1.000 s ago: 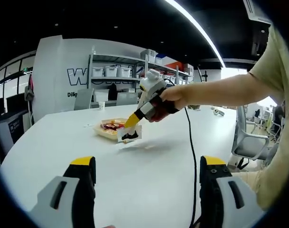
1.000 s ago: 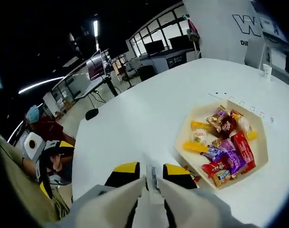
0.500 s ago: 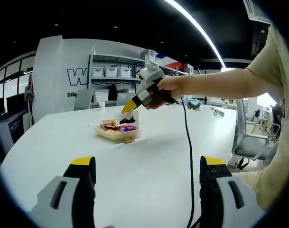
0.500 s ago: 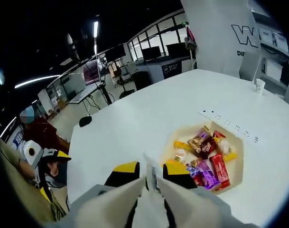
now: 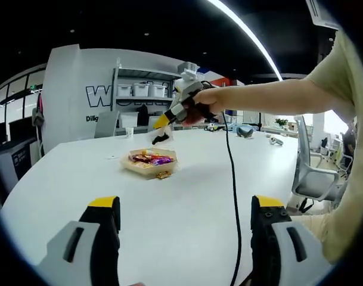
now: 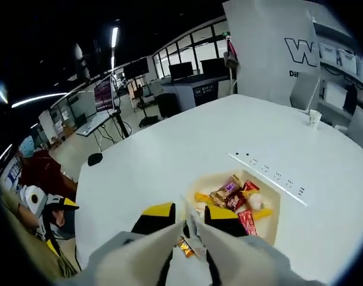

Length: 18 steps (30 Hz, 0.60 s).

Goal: Place the target food into the container with the food tongs after gripping and lifting it, then release it inside without dropping or visibly crushing the food.

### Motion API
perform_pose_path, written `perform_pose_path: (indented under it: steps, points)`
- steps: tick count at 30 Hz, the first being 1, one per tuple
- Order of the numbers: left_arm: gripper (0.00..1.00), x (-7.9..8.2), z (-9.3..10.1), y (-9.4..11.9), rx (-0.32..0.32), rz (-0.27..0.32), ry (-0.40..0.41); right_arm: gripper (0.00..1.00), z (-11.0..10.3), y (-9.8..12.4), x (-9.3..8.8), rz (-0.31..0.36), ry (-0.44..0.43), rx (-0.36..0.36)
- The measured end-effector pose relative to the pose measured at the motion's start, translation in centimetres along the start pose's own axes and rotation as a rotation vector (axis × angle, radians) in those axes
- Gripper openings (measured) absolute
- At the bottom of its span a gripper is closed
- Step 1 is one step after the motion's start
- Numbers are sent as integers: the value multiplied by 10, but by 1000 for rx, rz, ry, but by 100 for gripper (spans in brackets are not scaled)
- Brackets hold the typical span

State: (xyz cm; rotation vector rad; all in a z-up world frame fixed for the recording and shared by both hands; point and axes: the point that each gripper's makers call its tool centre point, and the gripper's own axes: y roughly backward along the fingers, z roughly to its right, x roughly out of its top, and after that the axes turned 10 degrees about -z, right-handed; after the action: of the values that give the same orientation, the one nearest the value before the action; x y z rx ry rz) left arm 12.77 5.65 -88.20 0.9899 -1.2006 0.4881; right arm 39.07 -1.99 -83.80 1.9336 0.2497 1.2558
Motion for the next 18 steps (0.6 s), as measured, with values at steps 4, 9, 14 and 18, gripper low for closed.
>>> perform_pose_path:
  steps: [4,9,14,18]
  points:
    - [89,-1,0,0,0,-1,2,14,8,2,8,8,-10,-16]
    - [89,-1,-2,1,4,-1,5,14,14,-1,21,17,-15,-34]
    - [89,-3,-3,1,5,-4,8,15,17,-4,34,25,-12,-52]
    - [89,-3,-4,1,8,-5,9,16,15,-4,44,42,-8,-55]
